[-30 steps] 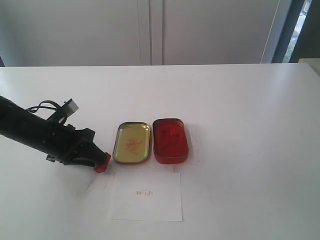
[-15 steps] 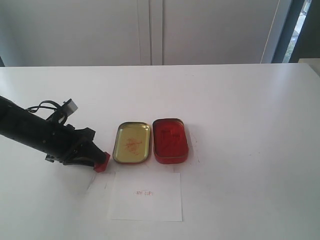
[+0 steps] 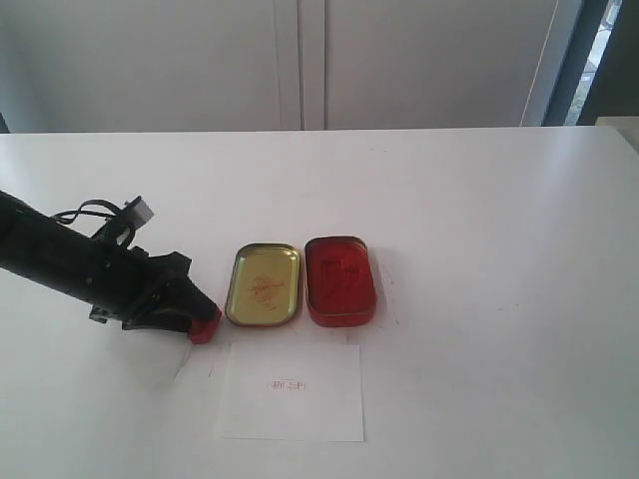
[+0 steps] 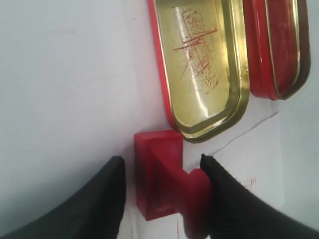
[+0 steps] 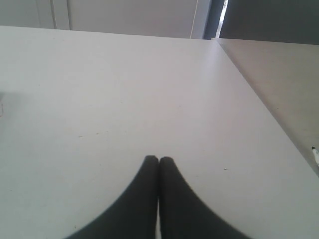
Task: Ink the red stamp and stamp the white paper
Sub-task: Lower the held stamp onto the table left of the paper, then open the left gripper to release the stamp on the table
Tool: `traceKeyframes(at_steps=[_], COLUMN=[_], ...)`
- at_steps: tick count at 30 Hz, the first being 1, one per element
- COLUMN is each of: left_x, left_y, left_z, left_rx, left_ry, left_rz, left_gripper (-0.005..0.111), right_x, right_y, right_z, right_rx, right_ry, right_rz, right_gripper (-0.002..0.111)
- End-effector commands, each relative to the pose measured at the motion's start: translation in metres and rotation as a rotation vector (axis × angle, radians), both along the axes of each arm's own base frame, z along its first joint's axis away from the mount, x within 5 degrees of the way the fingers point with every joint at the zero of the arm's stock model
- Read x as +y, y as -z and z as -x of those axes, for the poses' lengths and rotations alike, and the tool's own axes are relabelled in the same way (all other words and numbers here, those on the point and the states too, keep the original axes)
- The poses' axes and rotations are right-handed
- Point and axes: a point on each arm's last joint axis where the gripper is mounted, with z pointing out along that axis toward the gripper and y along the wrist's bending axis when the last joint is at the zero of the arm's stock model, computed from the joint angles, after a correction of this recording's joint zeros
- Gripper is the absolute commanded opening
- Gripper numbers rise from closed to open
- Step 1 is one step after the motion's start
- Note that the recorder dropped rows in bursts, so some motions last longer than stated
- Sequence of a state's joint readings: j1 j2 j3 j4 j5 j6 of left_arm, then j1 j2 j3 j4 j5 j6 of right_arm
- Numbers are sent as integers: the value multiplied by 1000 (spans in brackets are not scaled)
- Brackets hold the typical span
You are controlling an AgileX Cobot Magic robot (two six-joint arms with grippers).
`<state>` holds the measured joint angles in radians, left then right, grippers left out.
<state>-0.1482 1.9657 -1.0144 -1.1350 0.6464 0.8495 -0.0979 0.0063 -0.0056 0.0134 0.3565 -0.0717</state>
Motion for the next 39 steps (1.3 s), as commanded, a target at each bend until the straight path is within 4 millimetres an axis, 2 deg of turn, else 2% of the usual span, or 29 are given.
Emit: traceKeyframes(at_steps=[1, 24, 31, 39], left_x=[-1, 4, 24, 24], left_y=[1, 4, -6, -5], left_z=[2, 1, -4, -4], left_rx=[13, 4, -10, -9], left_ry=[-6, 5, -47, -39], left_rz=[6, -48, -38, -45], left_gripper=[55, 55, 55, 55], right_x=[0, 0, 0, 0], right_y=[0, 0, 0, 0], right_z=[0, 0, 0, 0], right_rx=[-14, -14, -14, -14], right_ry=[4, 4, 4, 4], right_rz=[9, 9, 9, 9], right_gripper=[0, 0, 0, 0])
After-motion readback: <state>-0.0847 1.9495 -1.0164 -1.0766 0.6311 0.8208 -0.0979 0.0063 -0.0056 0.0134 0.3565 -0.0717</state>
